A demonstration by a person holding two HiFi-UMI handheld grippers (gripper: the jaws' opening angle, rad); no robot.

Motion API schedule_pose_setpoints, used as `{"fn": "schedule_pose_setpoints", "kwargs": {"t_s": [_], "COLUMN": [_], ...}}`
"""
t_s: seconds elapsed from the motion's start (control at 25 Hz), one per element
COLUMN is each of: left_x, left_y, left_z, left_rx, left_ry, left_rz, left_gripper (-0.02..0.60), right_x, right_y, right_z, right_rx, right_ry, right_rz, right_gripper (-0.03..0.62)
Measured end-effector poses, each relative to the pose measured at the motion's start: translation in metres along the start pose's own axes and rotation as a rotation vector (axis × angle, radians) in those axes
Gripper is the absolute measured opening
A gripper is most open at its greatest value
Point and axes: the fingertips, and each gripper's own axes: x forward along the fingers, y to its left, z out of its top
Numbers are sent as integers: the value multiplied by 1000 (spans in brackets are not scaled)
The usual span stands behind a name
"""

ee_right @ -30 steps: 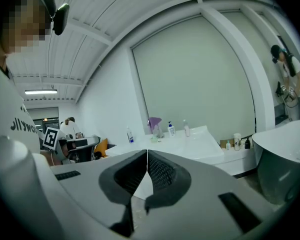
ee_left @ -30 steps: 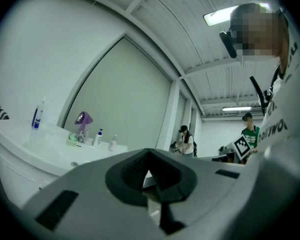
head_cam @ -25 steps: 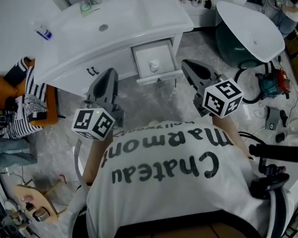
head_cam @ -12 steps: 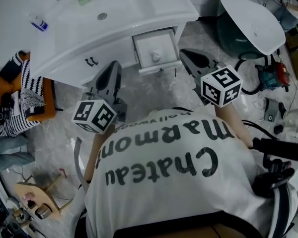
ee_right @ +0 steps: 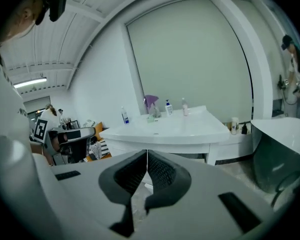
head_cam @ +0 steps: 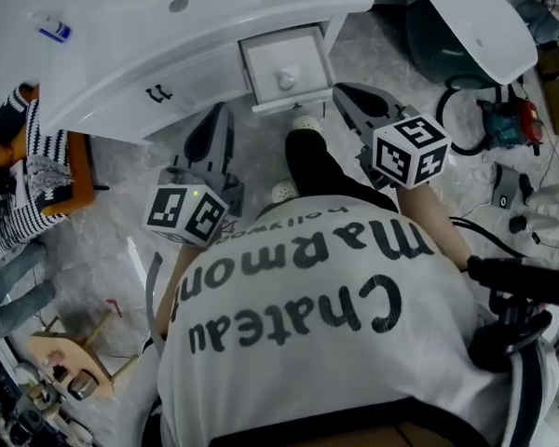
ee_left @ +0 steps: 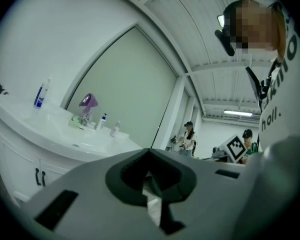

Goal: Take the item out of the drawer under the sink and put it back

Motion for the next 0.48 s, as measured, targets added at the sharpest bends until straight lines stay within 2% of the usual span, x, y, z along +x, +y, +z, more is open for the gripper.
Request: {"fn": "schedule_pose_setpoints", "kwargs": {"t_s": [0.48], "left_x": [3], "left_y": [12], "left_z": [-34], "left_rx": [-35], "left_ry": [89], "left_rz": [45], "left_gripper": [5], "right_x": [32], "right_y": [-9], "right_z": [-20], "right_rx": [30], "right_ry": [72], "right_rz": [41], "right_gripper": [12]}}
